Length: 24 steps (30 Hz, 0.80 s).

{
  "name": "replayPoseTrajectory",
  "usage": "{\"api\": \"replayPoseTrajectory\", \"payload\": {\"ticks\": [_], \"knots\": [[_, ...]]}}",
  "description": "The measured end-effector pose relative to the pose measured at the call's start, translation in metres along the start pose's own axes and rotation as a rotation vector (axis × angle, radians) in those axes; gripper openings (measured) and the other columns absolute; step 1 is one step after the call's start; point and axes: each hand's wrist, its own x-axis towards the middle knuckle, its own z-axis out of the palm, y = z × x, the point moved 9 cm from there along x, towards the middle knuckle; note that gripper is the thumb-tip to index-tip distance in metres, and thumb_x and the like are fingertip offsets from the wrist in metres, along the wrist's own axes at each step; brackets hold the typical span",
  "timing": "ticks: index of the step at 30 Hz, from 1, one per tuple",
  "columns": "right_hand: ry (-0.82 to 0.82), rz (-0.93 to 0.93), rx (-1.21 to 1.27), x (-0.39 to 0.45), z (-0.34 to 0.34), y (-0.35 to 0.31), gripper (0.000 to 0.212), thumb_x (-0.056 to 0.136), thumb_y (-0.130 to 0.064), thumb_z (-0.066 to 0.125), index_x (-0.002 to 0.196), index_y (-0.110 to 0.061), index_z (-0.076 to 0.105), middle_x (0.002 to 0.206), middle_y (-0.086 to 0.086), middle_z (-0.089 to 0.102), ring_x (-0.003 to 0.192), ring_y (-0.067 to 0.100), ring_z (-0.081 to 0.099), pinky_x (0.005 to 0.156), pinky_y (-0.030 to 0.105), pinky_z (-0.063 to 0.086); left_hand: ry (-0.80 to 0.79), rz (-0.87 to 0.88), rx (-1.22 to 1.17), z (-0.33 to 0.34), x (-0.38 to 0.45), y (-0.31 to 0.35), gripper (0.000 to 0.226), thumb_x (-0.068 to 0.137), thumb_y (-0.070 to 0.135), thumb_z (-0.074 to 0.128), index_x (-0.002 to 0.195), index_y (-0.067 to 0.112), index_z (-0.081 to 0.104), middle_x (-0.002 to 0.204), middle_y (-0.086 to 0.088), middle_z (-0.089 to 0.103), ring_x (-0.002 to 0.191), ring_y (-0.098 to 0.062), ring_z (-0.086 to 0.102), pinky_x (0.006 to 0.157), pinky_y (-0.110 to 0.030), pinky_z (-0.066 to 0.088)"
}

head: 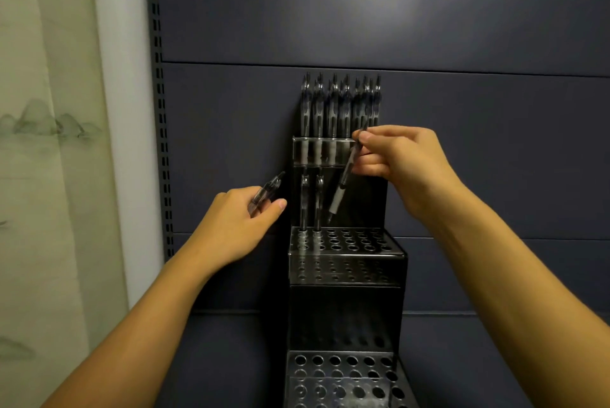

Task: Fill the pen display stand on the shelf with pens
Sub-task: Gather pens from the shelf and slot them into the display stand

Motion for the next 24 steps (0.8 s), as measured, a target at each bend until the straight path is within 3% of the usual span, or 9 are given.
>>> {"api": "replayPoseTrajectory", "payload": {"ticks": [3, 6, 16, 24], "knots": [[0.033, -0.096, -0.213, 0.004, 0.0, -0.001, 0.016, 0.096, -0.012, 0.068, 0.11, -0.005, 0.073, 0.089, 0.005, 0.076, 0.07, 0.013, 0.075, 0.082, 0.034, 0.062, 0.001, -0.014, -0.011, 0.001, 0.002, -0.004, 0.046, 0.094, 0.041, 0.064, 0.06, 0.019, 0.043, 0.053, 0.01, 0.039, 0.047, -0.006, 0.038, 0.047, -0.016, 0.033], [0.025, -0.14, -0.327, 0.006, 0.005, 0.001, 0.022, 0.096, -0.017, 0.069, 0.115, -0.007, 0.074, 0.09, 0.004, 0.077, 0.076, 0.014, 0.076, 0.083, 0.037, 0.063, 0.004, -0.026, -0.021, 0.002, 0.004, -0.007, 0.045, 0.094, 0.041, 0.065, 0.061, 0.017, 0.045, 0.053, 0.01, 0.04, 0.046, -0.005, 0.038, 0.047, -0.014, 0.034], [-0.002, -0.159, -0.442, -0.001, 0.02, 0.003, 0.021, 0.095, -0.018, 0.07, 0.116, -0.012, 0.072, 0.09, -0.001, 0.075, 0.075, 0.01, 0.075, 0.081, 0.031, 0.063, 0.009, -0.02, -0.011, 0.003, 0.003, -0.006, 0.044, 0.094, 0.041, 0.065, 0.065, 0.012, 0.049, 0.055, 0.008, 0.04, 0.048, -0.006, 0.037, 0.048, -0.014, 0.034], [0.015, -0.182, -0.522, -0.008, 0.022, 0.004, 0.005, 0.094, -0.019, 0.072, 0.097, -0.021, 0.069, 0.087, -0.001, 0.073, 0.084, 0.016, 0.073, 0.087, 0.039, 0.061, 0.001, -0.033, 0.003, 0.001, -0.001, -0.001, 0.044, 0.094, 0.043, 0.064, 0.069, 0.009, 0.052, 0.057, 0.008, 0.042, 0.049, -0.005, 0.038, 0.048, -0.016, 0.03]]}}
